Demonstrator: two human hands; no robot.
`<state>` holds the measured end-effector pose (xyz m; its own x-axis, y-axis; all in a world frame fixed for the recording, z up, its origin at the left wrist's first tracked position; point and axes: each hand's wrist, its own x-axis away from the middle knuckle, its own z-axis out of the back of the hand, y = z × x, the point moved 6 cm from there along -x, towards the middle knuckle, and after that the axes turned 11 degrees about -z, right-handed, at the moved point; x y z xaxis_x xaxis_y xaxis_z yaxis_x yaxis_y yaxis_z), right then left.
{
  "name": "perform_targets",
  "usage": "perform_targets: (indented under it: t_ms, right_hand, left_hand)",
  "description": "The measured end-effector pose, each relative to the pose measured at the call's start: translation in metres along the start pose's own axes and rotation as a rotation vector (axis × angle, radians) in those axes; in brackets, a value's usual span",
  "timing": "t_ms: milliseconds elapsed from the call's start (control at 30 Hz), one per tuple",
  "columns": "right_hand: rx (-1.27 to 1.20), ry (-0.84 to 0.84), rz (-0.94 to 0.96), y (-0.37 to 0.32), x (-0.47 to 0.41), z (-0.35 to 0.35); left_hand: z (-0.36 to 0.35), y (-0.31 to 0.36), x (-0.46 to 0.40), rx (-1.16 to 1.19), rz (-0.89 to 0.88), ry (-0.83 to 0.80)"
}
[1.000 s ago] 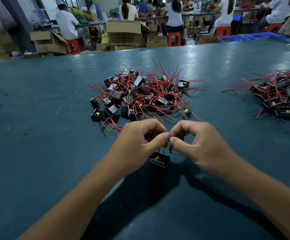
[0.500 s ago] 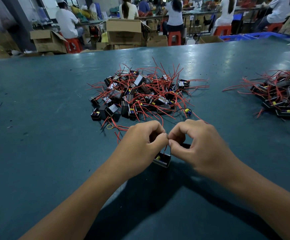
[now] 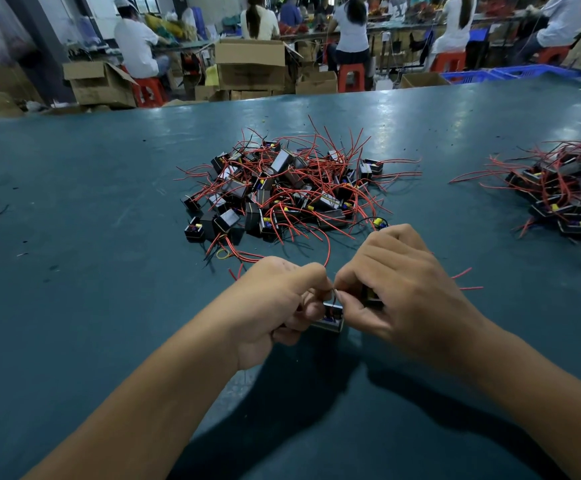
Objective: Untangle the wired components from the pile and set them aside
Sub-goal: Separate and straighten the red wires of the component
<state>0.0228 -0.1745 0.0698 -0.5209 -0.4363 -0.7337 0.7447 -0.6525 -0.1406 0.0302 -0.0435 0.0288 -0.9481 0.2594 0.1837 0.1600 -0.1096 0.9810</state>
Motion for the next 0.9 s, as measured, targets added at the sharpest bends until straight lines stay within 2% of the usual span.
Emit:
perform_targets:
  t_ms: [133,200,267,333,400,433,500,667,900]
  right_hand:
    - [0.001,0.001,0.01,0.004,0.0,0.001]
    - [-0.01,0.0,0.005,0.007,0.001,0.002]
    - [-0.038,-0.009,-0.008,0.009,0.001,0.004]
    - [-0.079,-0.03,-0.03,0.011,0.0,0.004]
    - [-0.123,-0.053,-0.052,0.012,0.0,0.004]
    - [-0.147,-0.06,-0.064,0.012,0.0,0.004]
    - [-0.2,-0.067,-0.089,0.012,0.0,0.006]
    - [-0.292,-0.099,-0.125,0.01,0.0,0.006]
    - [-0.302,-0.092,-0.154,0.013,0.001,0.005]
  left_hand:
    - [-0.001,0.001,0.001,0.066,0.027,-0.031]
    - [0.002,0.006,0.0,0.04,-0.031,0.001]
    - [0.014,0.019,-0.002,-0.18,-0.28,0.075]
    - [0.022,0.041,0.002,-0.556,-0.662,0.102]
    - [0.017,0.052,0.009,-0.842,-0.909,0.005]
    - [0.014,0.051,0.009,-0.913,-0.96,-0.046]
    - [0.01,0.049,0.008,-0.938,-0.99,-0.079]
    - [0.011,0.051,0.01,-0.904,-1.084,-0.047]
    - [0.008,0.051,0.01,-0.932,-1.1,-0.069]
